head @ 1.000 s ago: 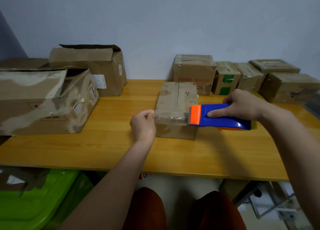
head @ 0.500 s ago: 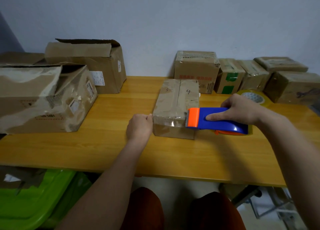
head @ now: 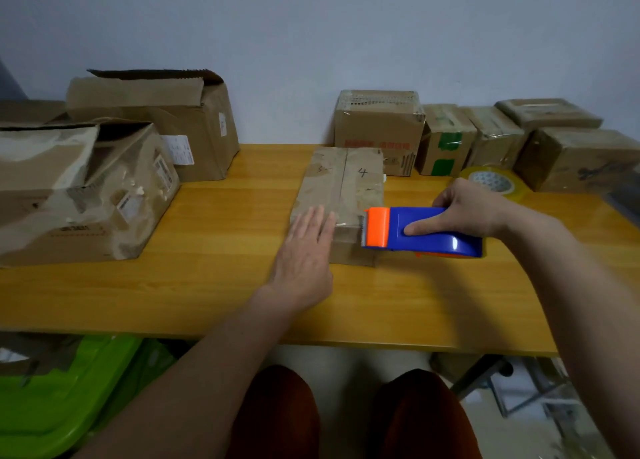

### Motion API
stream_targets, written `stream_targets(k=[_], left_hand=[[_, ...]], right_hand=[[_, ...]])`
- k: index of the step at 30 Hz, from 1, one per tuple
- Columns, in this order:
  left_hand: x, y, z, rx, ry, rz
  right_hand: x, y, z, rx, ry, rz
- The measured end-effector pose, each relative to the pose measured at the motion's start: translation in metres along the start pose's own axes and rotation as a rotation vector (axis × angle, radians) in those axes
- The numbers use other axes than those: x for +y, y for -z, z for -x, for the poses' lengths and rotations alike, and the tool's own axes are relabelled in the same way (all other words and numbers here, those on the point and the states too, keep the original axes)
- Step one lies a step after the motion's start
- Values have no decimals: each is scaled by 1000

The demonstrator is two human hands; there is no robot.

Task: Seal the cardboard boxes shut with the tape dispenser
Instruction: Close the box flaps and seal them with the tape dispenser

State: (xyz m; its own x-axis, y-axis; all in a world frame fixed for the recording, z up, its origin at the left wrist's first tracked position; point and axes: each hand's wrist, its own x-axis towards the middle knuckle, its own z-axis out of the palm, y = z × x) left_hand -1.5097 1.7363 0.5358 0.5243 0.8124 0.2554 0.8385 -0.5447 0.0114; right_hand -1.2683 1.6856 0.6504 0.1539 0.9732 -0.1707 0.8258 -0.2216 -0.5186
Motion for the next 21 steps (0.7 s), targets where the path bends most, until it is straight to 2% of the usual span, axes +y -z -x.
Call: stream_targets(k=[7,13,18,21], left_hand=[[10,-1,2,-47,13,-105],[13,3,-1,-56,-38,-114],[23,4,-3,-28,15,-107],[28,2,-8,24,-89,-133]], right_hand=[[45,22,16,18,-96,-70],[44,21,15,-6,-107,-76],[41,23,16,-33,-122,-48],[40,23,15,-53,-142,-36]])
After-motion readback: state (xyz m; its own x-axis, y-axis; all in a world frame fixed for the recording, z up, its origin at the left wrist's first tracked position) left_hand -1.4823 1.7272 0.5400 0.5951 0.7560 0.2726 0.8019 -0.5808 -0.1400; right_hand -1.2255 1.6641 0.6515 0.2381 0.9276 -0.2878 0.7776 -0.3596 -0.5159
